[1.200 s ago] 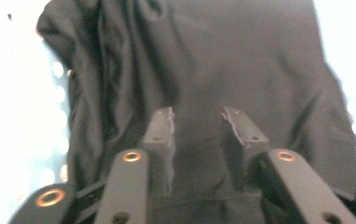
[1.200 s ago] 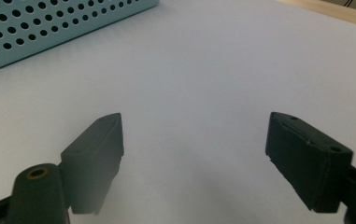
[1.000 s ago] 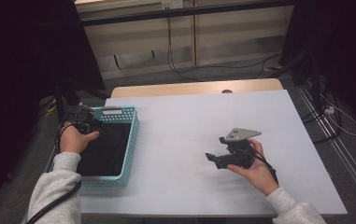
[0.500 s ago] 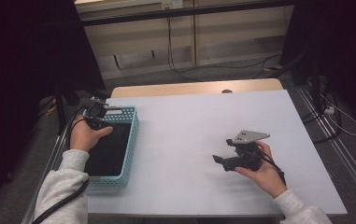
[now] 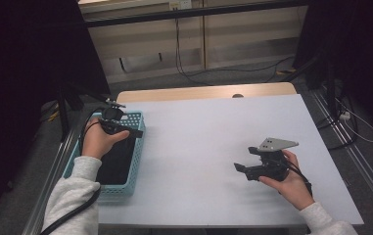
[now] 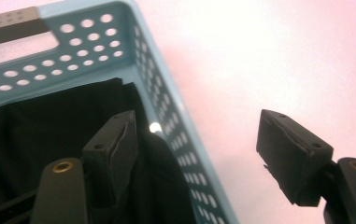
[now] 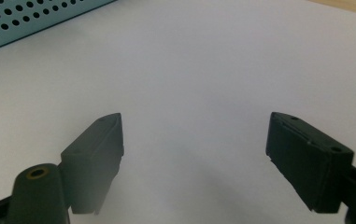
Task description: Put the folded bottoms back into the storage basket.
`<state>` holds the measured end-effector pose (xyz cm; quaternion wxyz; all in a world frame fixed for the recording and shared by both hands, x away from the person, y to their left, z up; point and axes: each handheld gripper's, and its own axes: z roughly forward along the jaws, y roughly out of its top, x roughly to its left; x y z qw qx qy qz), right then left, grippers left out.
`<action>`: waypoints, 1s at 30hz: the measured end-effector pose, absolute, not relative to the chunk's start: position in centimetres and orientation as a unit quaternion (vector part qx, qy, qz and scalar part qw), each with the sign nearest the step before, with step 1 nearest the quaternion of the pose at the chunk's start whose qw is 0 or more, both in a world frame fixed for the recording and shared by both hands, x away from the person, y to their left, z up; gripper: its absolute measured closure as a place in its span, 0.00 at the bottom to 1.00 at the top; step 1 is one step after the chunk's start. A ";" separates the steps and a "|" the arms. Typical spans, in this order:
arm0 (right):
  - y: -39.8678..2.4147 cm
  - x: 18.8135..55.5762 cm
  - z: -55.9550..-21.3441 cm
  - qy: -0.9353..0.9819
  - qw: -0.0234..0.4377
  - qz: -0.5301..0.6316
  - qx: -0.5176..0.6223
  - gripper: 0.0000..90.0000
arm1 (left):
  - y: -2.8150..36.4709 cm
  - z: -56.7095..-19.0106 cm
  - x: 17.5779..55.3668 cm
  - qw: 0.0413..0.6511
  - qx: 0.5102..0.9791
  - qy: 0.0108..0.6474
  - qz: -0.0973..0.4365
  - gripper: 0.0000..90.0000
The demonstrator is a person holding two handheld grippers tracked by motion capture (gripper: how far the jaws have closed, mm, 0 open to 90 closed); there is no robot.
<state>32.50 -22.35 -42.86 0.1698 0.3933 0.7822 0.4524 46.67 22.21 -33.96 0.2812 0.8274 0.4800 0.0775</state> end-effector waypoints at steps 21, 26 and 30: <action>-24.4 31.4 -43.2 0.784 0.169 0.444 0.399 0.21 | 17.5 -34.7 45.2 0.299 0.852 0.427 0.061 0.28; -24.7 31.2 -43.2 0.785 0.169 0.443 0.398 0.21 | 16.8 -35.1 44.9 0.301 0.854 0.420 0.056 0.28; -24.9 31.0 -43.3 0.786 0.168 0.441 0.399 0.21 | 16.4 -35.3 44.7 0.299 0.858 0.414 0.053 0.27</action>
